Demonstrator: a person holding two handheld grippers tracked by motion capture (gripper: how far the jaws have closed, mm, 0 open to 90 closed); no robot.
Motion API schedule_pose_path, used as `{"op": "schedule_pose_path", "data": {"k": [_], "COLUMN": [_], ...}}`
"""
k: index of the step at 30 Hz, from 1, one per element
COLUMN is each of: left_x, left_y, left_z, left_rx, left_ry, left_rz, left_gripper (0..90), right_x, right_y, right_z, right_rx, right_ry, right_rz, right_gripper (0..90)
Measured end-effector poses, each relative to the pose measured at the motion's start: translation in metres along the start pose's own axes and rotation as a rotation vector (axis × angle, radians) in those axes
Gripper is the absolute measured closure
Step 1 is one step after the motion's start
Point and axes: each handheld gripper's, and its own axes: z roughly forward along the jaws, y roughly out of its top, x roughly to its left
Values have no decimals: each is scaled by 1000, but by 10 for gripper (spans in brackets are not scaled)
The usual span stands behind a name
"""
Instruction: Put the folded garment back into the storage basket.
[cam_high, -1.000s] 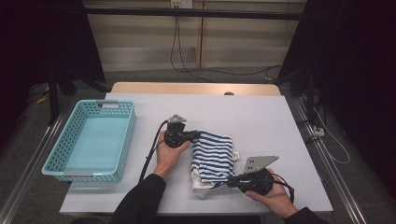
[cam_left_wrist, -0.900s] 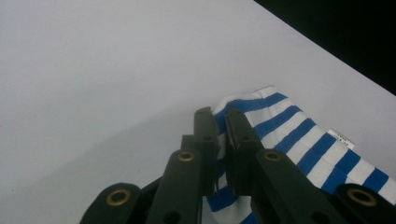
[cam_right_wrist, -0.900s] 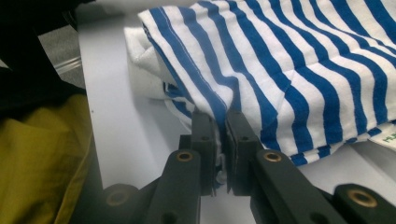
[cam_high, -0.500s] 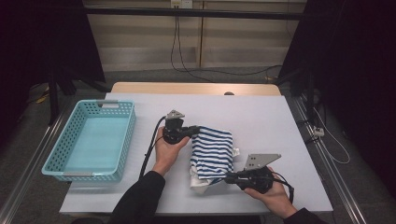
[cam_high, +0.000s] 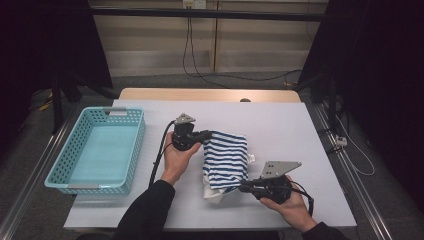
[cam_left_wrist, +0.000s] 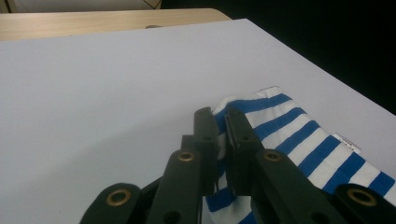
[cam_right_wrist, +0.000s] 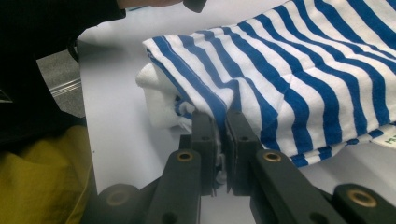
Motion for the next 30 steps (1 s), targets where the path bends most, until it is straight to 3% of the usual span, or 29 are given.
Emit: {"op": "schedule_pose_path", "data": {"k": [11, 30], "left_x": [1, 1], "left_y": [5, 20], "left_z": [-4, -30], "left_rx": [-18, -77], "left_ry": [5, 34], "left_rz": [-4, 28], "left_gripper": [846, 846], "right_x": [1, 7], "right_y": [6, 25], "right_z": [0, 2], "right_rx": [-27, -88], "right_ry": [12, 6], "right_rz": [4, -19], "right_gripper": [848, 849]}}
